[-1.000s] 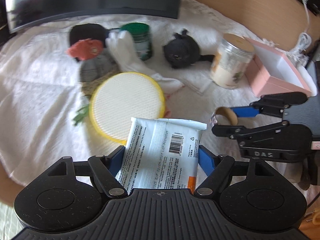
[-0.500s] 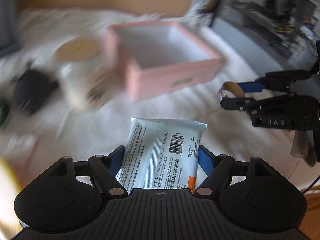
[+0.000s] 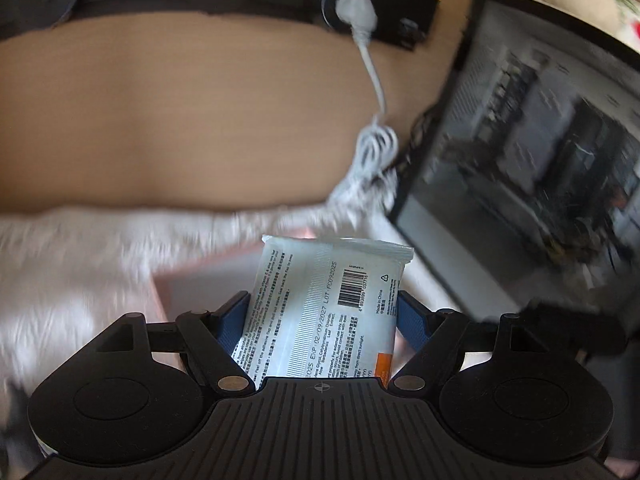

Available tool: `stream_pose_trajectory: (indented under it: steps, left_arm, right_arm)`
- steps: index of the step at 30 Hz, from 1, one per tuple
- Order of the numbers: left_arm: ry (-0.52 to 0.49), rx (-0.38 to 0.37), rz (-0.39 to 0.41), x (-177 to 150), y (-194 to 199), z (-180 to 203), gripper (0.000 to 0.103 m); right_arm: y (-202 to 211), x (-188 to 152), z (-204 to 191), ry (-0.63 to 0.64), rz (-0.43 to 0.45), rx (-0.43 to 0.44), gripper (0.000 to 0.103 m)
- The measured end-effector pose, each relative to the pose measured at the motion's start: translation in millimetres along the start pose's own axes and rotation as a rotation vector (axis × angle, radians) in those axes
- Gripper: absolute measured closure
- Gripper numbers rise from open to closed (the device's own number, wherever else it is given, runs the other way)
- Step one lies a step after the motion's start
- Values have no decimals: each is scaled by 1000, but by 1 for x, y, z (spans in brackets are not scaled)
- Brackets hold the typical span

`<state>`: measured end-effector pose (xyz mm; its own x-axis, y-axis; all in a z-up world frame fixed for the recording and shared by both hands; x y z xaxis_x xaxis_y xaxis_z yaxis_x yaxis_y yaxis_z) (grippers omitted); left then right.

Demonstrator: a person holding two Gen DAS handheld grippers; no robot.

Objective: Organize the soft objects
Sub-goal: 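Carry packet and tape roll over the pink box and open both grippers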

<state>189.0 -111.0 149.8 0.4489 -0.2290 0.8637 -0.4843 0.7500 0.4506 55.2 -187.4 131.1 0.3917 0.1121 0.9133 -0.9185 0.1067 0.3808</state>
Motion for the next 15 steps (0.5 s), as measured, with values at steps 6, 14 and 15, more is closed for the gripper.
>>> stream_pose_trajectory:
  steps: [6,14,15]
  left_arm:
    - [157,-61,-61,21,-69,-30,20]
    - [19,160,-205,-47,-130,-37,28]
    - [28,165,-182,-45,-126,-37,28]
  right_arm:
    - [-63,10,-1,40,-18,22,51]
    - [-41,-38,-3,-14,-124,15,41]
    - [-37,-42,-5,2,-129,14,40]
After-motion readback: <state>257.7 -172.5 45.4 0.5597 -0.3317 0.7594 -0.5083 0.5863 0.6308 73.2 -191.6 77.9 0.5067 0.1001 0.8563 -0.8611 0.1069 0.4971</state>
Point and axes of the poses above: each gripper's, at about its wrist camera, not at the fingertips, and y roughly against the way its jaws point, z to its right, x to its top, the point moved 3 cm from there along -y, roughly the way its jaws point, and after that the axes turned 14 degrees about z, right-handed, at the moved point
